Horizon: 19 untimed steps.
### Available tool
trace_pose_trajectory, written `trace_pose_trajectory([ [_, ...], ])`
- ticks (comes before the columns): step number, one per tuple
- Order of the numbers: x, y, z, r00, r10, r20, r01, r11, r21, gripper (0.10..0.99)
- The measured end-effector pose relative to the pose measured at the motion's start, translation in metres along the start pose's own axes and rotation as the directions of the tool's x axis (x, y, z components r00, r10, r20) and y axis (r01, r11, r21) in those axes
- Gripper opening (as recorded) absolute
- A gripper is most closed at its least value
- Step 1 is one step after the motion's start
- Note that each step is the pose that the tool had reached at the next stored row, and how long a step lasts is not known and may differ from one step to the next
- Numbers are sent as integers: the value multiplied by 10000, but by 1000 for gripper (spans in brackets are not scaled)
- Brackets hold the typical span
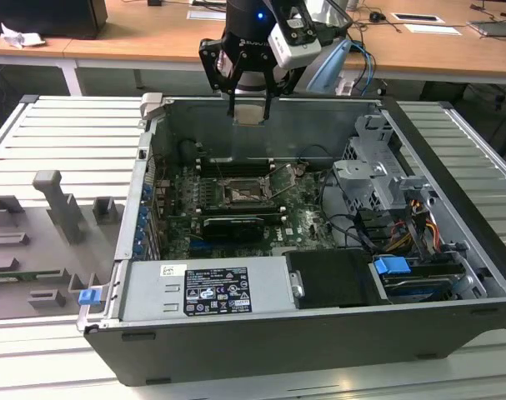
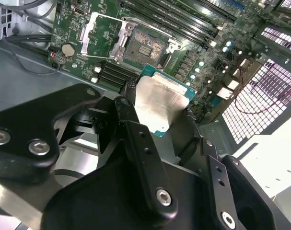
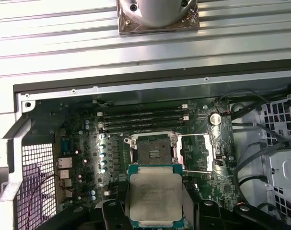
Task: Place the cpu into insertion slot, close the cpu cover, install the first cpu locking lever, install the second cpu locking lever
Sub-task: 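Place the cpu into insertion slot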
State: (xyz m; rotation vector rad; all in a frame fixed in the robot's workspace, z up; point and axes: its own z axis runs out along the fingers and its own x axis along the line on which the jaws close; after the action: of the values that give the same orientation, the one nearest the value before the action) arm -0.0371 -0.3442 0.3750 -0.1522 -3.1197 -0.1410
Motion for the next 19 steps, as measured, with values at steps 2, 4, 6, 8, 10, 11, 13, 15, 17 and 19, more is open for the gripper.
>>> trace_pose_trajectory([
  [2, 0, 0, 0, 10000, 34, 3, -34, 10000, -1, 529],
  [4, 0, 0, 0, 9999, 149, 13, -149, 9999, -3, 529],
  [6, 0, 0, 0, 9998, 191, 17, -191, 9998, -5, 529],
  [8, 0, 0, 0, 9997, 223, 20, -223, 9998, -5, 529],
  [10, 0, 0, 0, 9996, 266, 24, -266, 9996, -5, 529],
  [11, 0, 0, 0, 9996, 282, 25, -282, 9996, -6, 529],
  [13, 0, 0, 1, 9995, 313, 28, -313, 9995, -7, 529],
  [15, 0, 0, 1, 9993, 365, 33, -365, 9993, -8, 529],
  [17, 0, 0, 1, 9992, 402, 35, -402, 9992, -9, 529],
  [19, 0, 0, 1, 9991, 434, 39, -434, 9991, -10, 529],
])
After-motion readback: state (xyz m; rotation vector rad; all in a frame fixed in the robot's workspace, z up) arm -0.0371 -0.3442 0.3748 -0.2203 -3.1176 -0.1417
